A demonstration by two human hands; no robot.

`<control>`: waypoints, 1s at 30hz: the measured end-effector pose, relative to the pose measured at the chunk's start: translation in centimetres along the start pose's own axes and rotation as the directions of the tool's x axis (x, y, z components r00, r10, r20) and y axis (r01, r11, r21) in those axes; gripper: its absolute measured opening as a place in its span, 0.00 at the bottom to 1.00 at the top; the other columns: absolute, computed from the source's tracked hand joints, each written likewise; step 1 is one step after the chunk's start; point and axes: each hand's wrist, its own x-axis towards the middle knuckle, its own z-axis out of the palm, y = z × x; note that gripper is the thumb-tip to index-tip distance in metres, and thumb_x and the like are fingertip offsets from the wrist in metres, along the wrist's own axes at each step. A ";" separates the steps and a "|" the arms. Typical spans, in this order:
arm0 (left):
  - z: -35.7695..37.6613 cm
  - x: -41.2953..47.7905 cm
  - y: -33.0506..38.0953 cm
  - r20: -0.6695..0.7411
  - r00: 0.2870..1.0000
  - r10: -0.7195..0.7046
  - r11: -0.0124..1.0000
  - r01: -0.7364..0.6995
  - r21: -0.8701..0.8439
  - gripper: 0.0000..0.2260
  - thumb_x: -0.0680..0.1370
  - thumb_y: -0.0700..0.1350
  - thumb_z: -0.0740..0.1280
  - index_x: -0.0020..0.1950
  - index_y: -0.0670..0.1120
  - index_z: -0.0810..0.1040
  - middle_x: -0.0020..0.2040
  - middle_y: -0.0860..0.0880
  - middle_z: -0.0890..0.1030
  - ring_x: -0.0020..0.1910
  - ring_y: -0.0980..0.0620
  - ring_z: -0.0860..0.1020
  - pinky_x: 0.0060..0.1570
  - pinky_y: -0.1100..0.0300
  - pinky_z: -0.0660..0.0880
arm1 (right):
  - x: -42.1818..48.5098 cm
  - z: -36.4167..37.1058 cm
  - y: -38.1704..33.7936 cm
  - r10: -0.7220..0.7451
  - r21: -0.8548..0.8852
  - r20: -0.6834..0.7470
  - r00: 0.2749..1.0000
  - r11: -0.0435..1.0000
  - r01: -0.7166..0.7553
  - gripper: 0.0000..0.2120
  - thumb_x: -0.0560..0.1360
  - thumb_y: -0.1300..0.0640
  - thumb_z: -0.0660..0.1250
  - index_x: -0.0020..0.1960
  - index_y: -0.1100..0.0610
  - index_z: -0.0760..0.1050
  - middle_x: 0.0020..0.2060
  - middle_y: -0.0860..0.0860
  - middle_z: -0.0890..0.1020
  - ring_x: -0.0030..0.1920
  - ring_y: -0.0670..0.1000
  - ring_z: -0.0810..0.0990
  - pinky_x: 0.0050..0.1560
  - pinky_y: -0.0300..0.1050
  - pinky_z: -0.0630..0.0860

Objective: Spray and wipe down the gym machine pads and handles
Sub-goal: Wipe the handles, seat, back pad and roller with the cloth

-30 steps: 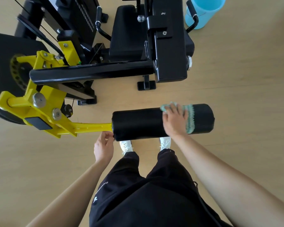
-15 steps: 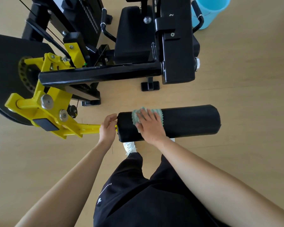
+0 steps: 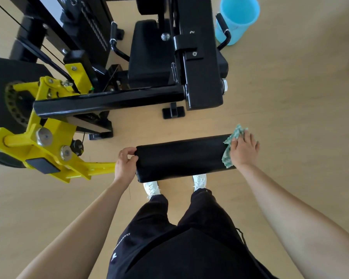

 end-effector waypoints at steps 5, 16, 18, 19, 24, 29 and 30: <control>-0.7 -1.3 -0.8 -0.006 1.000 0.026 1.000 -0.026 -0.004 0.10 0.81 0.40 0.63 0.57 0.52 0.78 0.56 0.50 0.80 0.53 0.46 0.78 0.50 0.50 0.74 | -2.2 1.2 -4.2 -0.007 0.041 0.038 0.999 0.999 0.005 0.24 0.87 0.47 0.48 0.80 0.51 0.65 0.83 0.51 0.56 0.83 0.62 0.46 0.81 0.63 0.41; -3.3 -4.4 -2.9 0.067 0.998 -0.010 0.997 0.005 0.077 0.08 0.80 0.47 0.64 0.43 0.56 0.81 0.37 0.58 0.86 0.35 0.49 0.83 0.45 0.49 0.80 | -13.7 6.0 -20.0 -0.667 0.154 0.259 0.699 0.742 0.652 0.23 0.88 0.47 0.51 0.82 0.48 0.61 0.84 0.47 0.54 0.84 0.58 0.42 0.80 0.58 0.34; -3.2 -4.2 -2.0 0.036 0.999 0.025 0.997 -0.028 0.074 0.08 0.81 0.45 0.65 0.45 0.54 0.81 0.36 0.58 0.85 0.35 0.49 0.82 0.43 0.51 0.79 | -13.6 5.8 -19.3 -0.708 0.159 0.293 0.643 0.699 0.697 0.24 0.88 0.47 0.48 0.83 0.48 0.58 0.84 0.46 0.52 0.84 0.55 0.41 0.82 0.56 0.37; -3.0 -4.2 -1.3 0.023 0.999 0.046 0.997 -0.048 0.067 0.08 0.81 0.45 0.65 0.46 0.54 0.82 0.36 0.58 0.85 0.35 0.50 0.82 0.42 0.52 0.79 | -13.2 5.5 -18.2 -0.719 0.142 0.298 0.629 0.684 0.715 0.24 0.88 0.46 0.47 0.83 0.48 0.56 0.84 0.46 0.51 0.84 0.53 0.41 0.82 0.55 0.38; -0.4 -4.9 2.6 0.040 0.991 0.131 0.991 -0.132 0.021 0.09 0.82 0.43 0.65 0.47 0.54 0.83 0.38 0.54 0.85 0.35 0.53 0.81 0.43 0.52 0.80 | -9.0 2.5 -8.6 -0.645 0.026 0.233 0.728 0.752 0.659 0.26 0.87 0.47 0.42 0.84 0.50 0.47 0.84 0.46 0.47 0.83 0.50 0.42 0.81 0.48 0.40; 5.9 -8.0 6.5 0.079 0.985 0.155 0.987 -0.151 -0.055 0.10 0.83 0.41 0.65 0.49 0.52 0.83 0.41 0.51 0.86 0.37 0.54 0.81 0.45 0.55 0.81 | -4.5 0.2 3.3 -0.401 0.163 0.057 0.914 0.907 0.388 0.25 0.87 0.50 0.47 0.83 0.54 0.58 0.83 0.48 0.56 0.84 0.53 0.50 0.82 0.47 0.48; 7.6 -8.8 7.4 0.094 0.984 0.154 0.987 -0.148 -0.063 0.10 0.84 0.41 0.65 0.49 0.52 0.83 0.41 0.52 0.86 0.37 0.55 0.81 0.44 0.56 0.80 | -4.0 -0.5 5.3 -0.339 0.210 0.031 0.940 0.922 0.326 0.23 0.87 0.53 0.51 0.81 0.56 0.63 0.82 0.49 0.61 0.83 0.54 0.55 0.81 0.48 0.55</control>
